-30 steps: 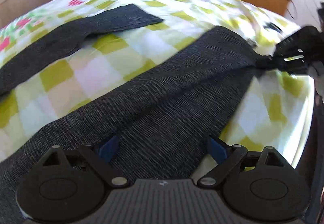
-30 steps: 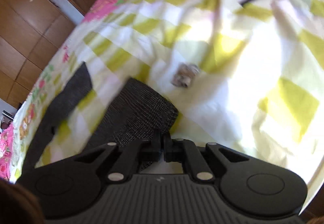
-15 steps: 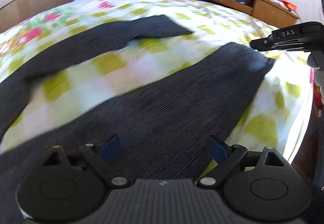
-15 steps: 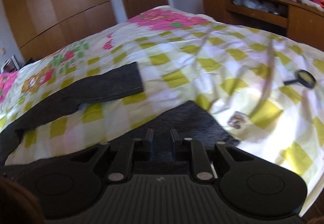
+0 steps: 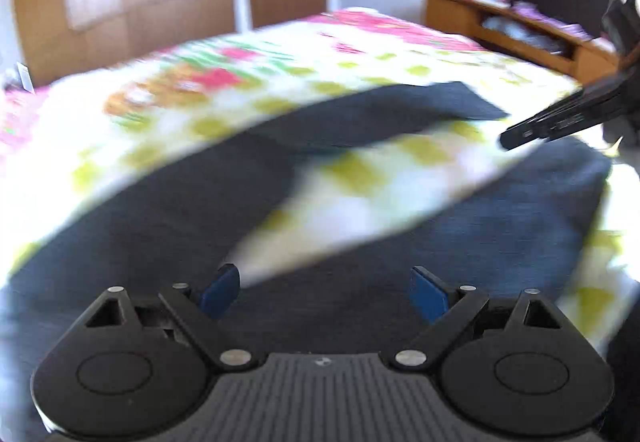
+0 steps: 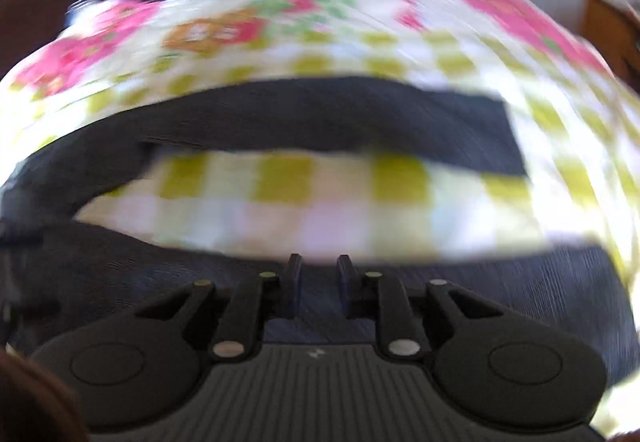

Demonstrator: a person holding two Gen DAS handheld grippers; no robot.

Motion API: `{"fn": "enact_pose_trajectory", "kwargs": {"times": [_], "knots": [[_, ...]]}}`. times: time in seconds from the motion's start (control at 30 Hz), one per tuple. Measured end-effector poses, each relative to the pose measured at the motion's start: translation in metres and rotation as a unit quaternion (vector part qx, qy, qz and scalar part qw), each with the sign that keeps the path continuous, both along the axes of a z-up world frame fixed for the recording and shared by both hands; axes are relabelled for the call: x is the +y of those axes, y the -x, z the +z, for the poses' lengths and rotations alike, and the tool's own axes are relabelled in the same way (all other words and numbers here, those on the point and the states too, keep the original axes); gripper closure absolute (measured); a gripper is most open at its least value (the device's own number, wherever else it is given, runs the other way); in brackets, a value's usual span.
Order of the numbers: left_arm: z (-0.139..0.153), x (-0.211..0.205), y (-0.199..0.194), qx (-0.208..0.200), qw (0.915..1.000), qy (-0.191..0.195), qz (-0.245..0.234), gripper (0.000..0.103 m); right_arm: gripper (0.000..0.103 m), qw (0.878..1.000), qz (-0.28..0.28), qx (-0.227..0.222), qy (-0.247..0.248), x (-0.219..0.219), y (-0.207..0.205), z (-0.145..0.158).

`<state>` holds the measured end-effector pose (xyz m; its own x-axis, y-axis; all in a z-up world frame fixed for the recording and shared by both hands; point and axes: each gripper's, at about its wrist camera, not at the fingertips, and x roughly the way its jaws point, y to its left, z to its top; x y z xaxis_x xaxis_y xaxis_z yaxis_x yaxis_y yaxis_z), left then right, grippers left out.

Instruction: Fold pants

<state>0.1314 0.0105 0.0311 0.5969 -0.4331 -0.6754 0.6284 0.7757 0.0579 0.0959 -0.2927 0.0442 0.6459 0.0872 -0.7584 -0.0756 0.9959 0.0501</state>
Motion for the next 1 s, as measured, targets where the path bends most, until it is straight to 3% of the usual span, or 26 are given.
{"fn": "enact_pose_trajectory", "kwargs": {"times": [0.1, 0.27, 0.4, 0.53, 0.63, 0.8, 0.9, 0.97, 1.0], "knots": [[0.004, 0.049, -0.052, -0.019, 0.9977, -0.050, 0.042, 0.001, 0.083, 0.994, 0.102, -0.004, 0.034, 0.043, -0.071, 0.002], [-0.001, 0.125, -0.151, 0.000, 0.9891, -0.089, 0.118, 0.003, 0.077, 0.973, 0.223, 0.011, 0.064, 0.099, -0.210, -0.020], [-0.008, 0.173, -0.205, 0.061, 0.9836, -0.058, 0.160, 0.004, 0.062, 0.955, 0.285, 0.041, 0.069, 0.125, -0.275, -0.042], [-0.026, 0.181, -0.230, 0.131, 0.9799, -0.071, 0.133, 0.005, 0.055, 0.928, 0.343, 0.086, 0.117, 0.141, -0.301, -0.067], [-0.050, 0.186, -0.239, 0.157, 0.9720, -0.123, 0.124, 0.002, 0.045, 0.925, 0.350, 0.108, 0.105, 0.141, -0.315, -0.075], [-0.052, 0.198, -0.237, 0.172, 0.9715, -0.092, 0.135, 0.003, 0.043, 0.918, 0.366, 0.118, 0.098, 0.138, -0.319, -0.076], [-0.053, 0.202, -0.235, 0.169, 0.9711, -0.081, 0.148, 0.010, 0.043, 0.921, 0.359, 0.131, 0.081, 0.137, -0.329, -0.080], [-0.053, 0.200, -0.229, 0.162, 0.9731, -0.075, 0.146, 0.022, 0.047, 0.921, 0.357, 0.130, 0.085, 0.140, -0.332, -0.081], [-0.052, 0.199, -0.229, 0.157, 0.9735, -0.079, 0.146, 0.032, 0.055, 0.923, 0.353, 0.129, 0.086, 0.143, -0.332, -0.081]]}}
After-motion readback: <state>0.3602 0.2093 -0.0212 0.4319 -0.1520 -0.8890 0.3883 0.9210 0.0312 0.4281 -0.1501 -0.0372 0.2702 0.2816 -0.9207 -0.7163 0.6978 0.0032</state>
